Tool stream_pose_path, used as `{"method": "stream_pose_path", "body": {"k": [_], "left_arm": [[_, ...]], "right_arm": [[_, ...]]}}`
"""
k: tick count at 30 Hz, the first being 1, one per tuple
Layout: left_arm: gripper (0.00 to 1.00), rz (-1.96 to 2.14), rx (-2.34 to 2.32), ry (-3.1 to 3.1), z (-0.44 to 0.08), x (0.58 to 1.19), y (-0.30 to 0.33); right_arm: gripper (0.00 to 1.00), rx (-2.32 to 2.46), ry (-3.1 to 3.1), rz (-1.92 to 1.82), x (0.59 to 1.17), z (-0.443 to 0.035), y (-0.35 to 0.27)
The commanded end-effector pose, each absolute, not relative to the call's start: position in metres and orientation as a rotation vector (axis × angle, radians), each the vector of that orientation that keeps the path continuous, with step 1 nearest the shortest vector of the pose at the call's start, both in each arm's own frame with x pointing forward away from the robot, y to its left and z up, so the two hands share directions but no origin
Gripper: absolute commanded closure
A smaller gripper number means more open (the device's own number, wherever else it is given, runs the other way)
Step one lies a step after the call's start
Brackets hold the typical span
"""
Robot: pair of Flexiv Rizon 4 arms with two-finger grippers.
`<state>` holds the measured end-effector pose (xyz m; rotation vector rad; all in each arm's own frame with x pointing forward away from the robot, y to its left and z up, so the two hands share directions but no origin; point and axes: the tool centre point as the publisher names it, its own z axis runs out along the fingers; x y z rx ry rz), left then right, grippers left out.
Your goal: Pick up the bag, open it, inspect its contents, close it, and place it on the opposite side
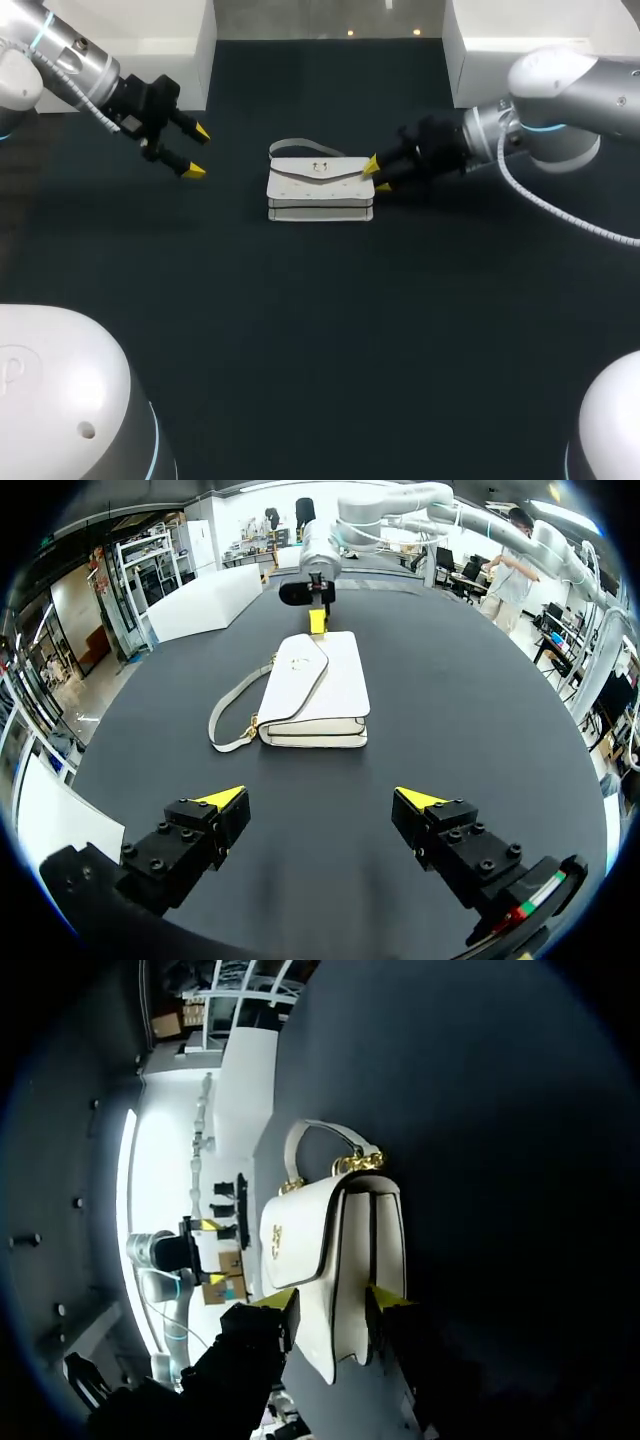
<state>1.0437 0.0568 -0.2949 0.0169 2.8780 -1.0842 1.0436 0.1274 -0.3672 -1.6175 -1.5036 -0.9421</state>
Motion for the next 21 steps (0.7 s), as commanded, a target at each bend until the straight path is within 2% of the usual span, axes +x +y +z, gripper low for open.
{"method": "stream_pose_path", "body": {"k": [1, 10, 21], "left_arm": [[0.00, -1.088, 0.018, 2.875, -0.296, 1.044, 0.057], [0.00, -1.088, 0.018, 2.875, -0.296, 1.044, 0.057], [0.00, -1.088, 0.018, 2.875, -0.296, 1.044, 0.057]], "right_arm": [[0.00, -1.753, -1.630, -0.924, 1.025, -0.334, 0.114], [0.00, -1.698, -2.050, -0.966, 1.014, -0.271, 0.098], [0.00, -1.563, -2.551, -0.808, 1.011, -0.253, 0.114]]}}
